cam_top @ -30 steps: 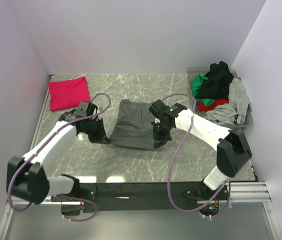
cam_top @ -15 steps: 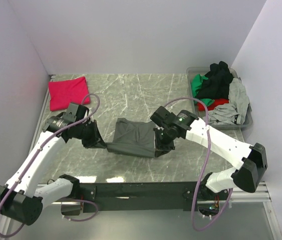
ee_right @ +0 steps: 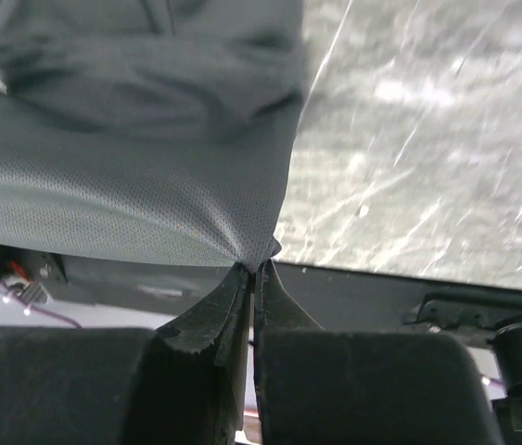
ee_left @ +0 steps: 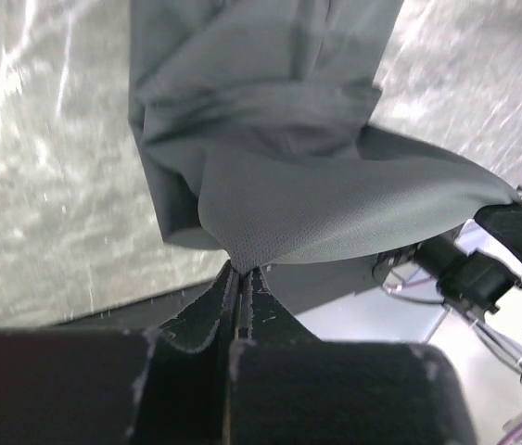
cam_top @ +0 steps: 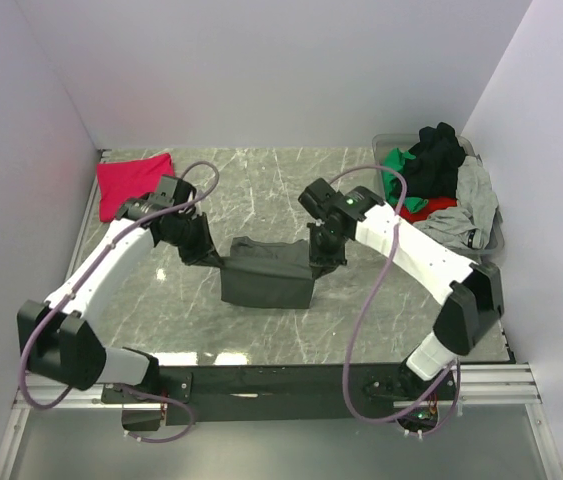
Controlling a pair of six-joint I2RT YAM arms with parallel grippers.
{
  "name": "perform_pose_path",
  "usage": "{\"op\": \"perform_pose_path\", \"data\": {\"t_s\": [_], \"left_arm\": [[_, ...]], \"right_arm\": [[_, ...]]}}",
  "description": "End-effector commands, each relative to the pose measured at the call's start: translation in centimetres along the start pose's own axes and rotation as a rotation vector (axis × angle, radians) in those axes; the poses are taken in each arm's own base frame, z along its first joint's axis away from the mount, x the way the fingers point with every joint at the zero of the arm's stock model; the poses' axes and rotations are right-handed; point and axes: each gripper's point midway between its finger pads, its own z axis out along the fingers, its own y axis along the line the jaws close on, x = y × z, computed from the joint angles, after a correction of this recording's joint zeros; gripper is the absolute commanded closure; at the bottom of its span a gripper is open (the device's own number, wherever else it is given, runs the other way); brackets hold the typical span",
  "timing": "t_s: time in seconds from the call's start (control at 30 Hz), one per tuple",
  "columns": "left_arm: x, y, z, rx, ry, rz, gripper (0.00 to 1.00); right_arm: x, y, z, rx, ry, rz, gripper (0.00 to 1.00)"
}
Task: Fold and stack the t-shirts
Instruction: Fold the tshirt
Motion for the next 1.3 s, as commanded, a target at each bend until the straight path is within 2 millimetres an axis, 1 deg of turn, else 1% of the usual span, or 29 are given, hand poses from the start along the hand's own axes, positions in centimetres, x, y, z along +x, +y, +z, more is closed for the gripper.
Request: {"op": "perform_pose_path", "data": {"t_s": [0.0,0.07,0.1,0.17,0.2,0.27,0.3,0.37,0.4,0.47,0.5,0.57,0.6,0.63,0.67,0.7,0.73,0.8,0.83,0.87,0.93,1.03,1.07,1.1,1.13,1.17,1.2,1.23,1.27], "left_arm": [[-3.9,-0.4,0.1,-0.003,-0.102,0.037,1.0],[-4.7,-0.1,0.7,-0.01,-0.105,0.028,1.0],[-5.2,0.1,1.4,-0.014,-0.099,0.023,1.0],[-6.1,0.4,2.1,-0.015,-0.099,0.019,1.0],[-6.4,0.8,3.0,-0.019,-0.075,0.01,1.0],[-7.3,1.0,3.9,-0.012,-0.068,0.016,1.0],[-7.8,1.2,4.9,-0.016,-0.047,0.013,1.0],[-8.8,1.2,5.8,-0.016,-0.044,0.028,1.0],[-9.7,1.3,6.6,-0.021,-0.035,0.027,1.0],[-10.5,1.4,7.4,-0.026,-0.028,0.03,1.0],[-11.2,1.6,8.3,-0.033,-0.017,0.025,1.0],[-11.7,2.1,9.0,-0.044,-0.006,0.014,1.0],[-12.1,2.3,9.6,-0.05,0.002,0.006,1.0],[-12.5,2.5,9.8,-0.053,-0.001,-0.008,1.0],[-12.7,2.7,10.1,-0.061,-0.001,-0.015,1.0],[-13.0,3.0,10.6,-0.07,0.004,-0.026,1.0],[-13.3,3.2,10.7,-0.082,0.003,-0.048,0.86],[-14.0,3.2,10.9,-0.086,-0.004,-0.062,0.6],[-14.4,3.1,10.8,-0.086,-0.017,-0.07,0.49],[-14.9,2.9,10.6,-0.084,-0.034,-0.069,0.34],[-16.0,2.4,9.9,-0.087,-0.081,-0.063,0.22],[-16.8,1.7,9.0,-0.065,-0.134,-0.045,0.2],[-16.9,1.4,8.8,-0.05,-0.144,-0.037,0.2],[-16.5,1.4,8.7,-0.039,-0.142,-0.031,0.2],[-16.4,1.1,8.7,-0.016,-0.146,-0.015,0.21],[-16.1,1.1,8.7,-0.008,-0.143,-0.01,0.21],[-15.4,1.2,8.7,0.0,-0.133,-0.007,0.21],[-15.0,1.1,8.6,0.016,-0.128,0.004,0.22],[-14.9,1.1,8.6,0.028,-0.137,0.013,0.22]], "right_arm": [[-2.5,-1.0,0.5,0.066,-0.021,-0.042,1.0],[-3.5,-0.7,0.7,0.066,-0.025,-0.058,1.0],[-4.1,-0.8,1.5,0.078,-0.014,-0.055,1.0],[-5.2,-0.7,1.9,0.081,-0.017,-0.063,1.0],[-5.9,-1.0,2.9,0.094,-0.005,-0.056,1.0],[-6.9,-1.1,3.3,0.095,-0.008,-0.065,1.0],[-7.4,-1.2,4.3,0.107,0.007,-0.065,1.0],[-8.8,-1.3,4.7,0.103,0.0,-0.069,1.0],[-9.1,-1.4,5.7,0.114,0.02,-0.07,1.0],[-10.2,-1.5,6.2,0.116,0.022,-0.078,1.0],[-10.5,-1.7,7.2,0.13,0.042,-0.077,1.0],[-11.7,-1.7,7.4,0.125,0.038,-0.08,1.0],[-11.9,-1.9,8.4,0.132,0.057,-0.079,1.0],[-12.6,-1.6,8.4,0.119,0.047,-0.086,1.0],[-13.1,-1.8,8.8,0.119,0.053,-0.083,1.0],[-13.2,-1.8,9.6,0.113,0.075,-0.079,0.94],[-14.0,-1.5,9.5,0.097,0.061,-0.091,0.73],[-14.7,-1.3,10.1,0.082,0.065,-0.089,0.56],[-15.8,-0.9,9.5,0.062,0.038,-0.094,0.46],[-16.2,-0.7,9.3,0.053,0.03,-0.093,0.42],[-17.5,-0.4,8.3,0.034,-0.002,-0.089,0.36],[-18.2,-0.3,7.0,0.017,-0.038,-0.081,0.36],[-18.2,-0.3,6.8,0.014,-0.043,-0.08,0.36],[-18.3,0.0,6.0,-0.002,-0.066,-0.082,0.36],[-17.6,-0.2,6.2,-0.001,-0.053,-0.085,0.36],[-17.8,0.2,5.1,-0.028,-0.086,-0.09,0.36],[-17.5,0.4,4.8,-0.044,-0.091,-0.091,0.36],[-16.4,0.2,5.2,-0.049,-0.067,-0.093,0.36],[-16.2,1.1,4.2,-0.105,-0.086,-0.1,0.36]]}}
